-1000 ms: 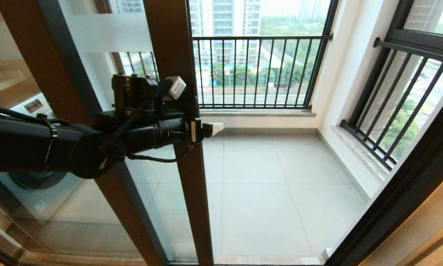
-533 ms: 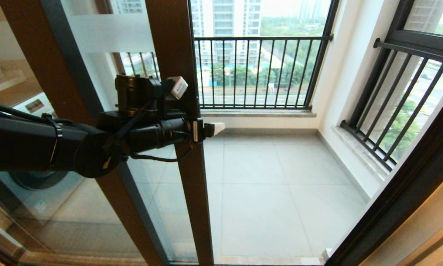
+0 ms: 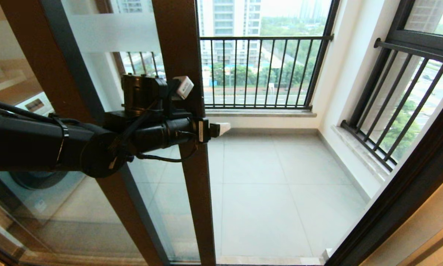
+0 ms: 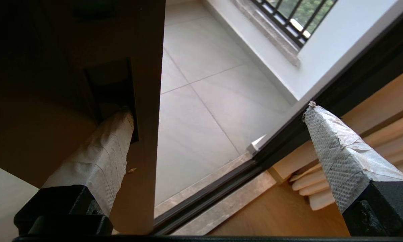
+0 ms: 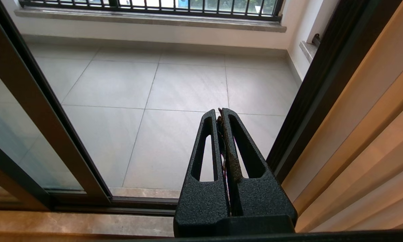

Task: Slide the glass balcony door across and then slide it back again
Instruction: Close the slid door

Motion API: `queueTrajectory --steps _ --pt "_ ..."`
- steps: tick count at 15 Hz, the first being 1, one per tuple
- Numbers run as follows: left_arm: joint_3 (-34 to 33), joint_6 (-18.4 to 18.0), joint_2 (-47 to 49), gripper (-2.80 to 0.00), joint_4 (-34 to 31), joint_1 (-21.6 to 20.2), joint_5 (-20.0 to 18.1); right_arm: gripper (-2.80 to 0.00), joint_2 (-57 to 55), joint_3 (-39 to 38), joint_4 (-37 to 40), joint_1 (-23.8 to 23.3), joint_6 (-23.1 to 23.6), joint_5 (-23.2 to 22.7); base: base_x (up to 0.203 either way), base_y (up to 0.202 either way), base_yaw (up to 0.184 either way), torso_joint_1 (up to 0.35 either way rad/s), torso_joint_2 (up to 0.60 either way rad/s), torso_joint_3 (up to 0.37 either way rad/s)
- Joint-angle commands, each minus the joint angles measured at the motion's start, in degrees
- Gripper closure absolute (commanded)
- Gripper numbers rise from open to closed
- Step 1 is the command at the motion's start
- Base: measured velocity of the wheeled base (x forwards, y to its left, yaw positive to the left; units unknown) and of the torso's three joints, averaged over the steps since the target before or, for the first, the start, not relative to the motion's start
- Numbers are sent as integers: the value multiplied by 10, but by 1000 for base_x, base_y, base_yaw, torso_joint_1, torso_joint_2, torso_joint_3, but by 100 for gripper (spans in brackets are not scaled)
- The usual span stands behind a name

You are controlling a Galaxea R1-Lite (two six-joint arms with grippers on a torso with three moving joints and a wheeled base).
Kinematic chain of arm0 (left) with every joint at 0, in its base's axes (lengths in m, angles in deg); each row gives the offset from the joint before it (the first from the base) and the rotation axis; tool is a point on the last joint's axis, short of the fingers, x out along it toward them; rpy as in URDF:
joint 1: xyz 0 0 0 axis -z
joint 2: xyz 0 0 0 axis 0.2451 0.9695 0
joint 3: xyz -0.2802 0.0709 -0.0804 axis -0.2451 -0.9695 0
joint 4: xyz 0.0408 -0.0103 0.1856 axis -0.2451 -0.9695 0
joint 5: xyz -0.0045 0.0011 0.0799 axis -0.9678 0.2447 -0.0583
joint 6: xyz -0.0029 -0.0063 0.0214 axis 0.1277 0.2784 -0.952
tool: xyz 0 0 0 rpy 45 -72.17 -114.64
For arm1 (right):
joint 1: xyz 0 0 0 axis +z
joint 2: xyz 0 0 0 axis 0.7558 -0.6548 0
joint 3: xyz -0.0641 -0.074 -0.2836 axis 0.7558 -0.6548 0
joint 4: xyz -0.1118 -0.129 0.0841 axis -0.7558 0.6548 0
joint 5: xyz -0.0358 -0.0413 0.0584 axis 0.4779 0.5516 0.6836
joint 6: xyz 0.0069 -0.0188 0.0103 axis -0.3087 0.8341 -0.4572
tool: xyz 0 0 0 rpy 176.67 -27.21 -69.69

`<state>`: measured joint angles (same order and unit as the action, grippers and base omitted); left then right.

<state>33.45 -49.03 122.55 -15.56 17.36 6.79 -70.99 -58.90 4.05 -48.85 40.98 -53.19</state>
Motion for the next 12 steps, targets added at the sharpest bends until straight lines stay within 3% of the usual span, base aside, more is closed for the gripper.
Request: queueTrajectory --steps 1,12 --pt "3 0 4 -280 1 3 0 0 0 0 0 0 1 0 0 0 0 0 0 0" --pt "36 -1 29 -280 1 25 3 0 0 0 0 0 0 0 0 0 0 0 0 0"
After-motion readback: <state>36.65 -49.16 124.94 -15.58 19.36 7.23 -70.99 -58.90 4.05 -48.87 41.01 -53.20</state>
